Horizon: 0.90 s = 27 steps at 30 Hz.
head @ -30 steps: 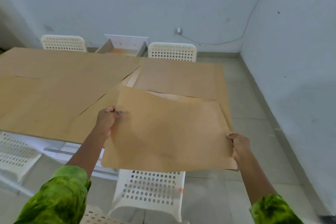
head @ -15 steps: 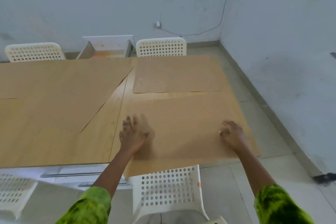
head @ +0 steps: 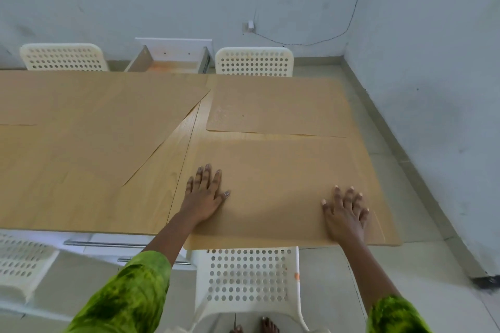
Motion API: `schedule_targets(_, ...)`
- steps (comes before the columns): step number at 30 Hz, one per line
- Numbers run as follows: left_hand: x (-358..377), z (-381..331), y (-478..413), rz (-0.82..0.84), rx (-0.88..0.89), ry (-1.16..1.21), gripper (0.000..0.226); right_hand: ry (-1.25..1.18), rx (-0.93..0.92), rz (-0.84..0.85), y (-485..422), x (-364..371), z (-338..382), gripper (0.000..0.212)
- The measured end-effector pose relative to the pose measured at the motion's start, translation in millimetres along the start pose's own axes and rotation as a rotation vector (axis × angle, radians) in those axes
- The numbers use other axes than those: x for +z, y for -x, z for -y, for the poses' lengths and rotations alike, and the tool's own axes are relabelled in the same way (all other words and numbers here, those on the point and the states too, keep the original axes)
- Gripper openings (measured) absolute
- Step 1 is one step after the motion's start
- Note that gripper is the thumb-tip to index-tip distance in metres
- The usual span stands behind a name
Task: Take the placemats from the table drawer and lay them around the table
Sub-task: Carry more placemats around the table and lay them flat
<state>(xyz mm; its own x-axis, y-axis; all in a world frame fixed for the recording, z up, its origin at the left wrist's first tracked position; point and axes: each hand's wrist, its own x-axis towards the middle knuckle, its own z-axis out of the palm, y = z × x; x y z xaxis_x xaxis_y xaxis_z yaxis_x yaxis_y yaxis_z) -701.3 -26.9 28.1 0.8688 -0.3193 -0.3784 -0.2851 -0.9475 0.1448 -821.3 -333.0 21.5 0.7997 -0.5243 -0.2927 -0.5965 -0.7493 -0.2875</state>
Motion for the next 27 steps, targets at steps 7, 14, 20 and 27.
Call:
schedule_targets(7,-6,3,-16,-0.015,0.006,-0.024,0.068,0.02,0.033,-0.029,1,3,8,0.063)
schedule_targets(14,-7,5,-28,-0.045,0.031,-0.047,0.065,0.016,0.062,-0.046,2,3,12,0.063)
schedule_targets(20,-4,4,-30,-0.068,0.033,-0.05,0.065,0.028,0.046,-0.063,0,-3,8,0.063)
schedule_targets(27,-5,6,-33,-0.08,0.049,-0.047,0.065,0.067,0.017,-0.065,-1,-3,2,0.063)
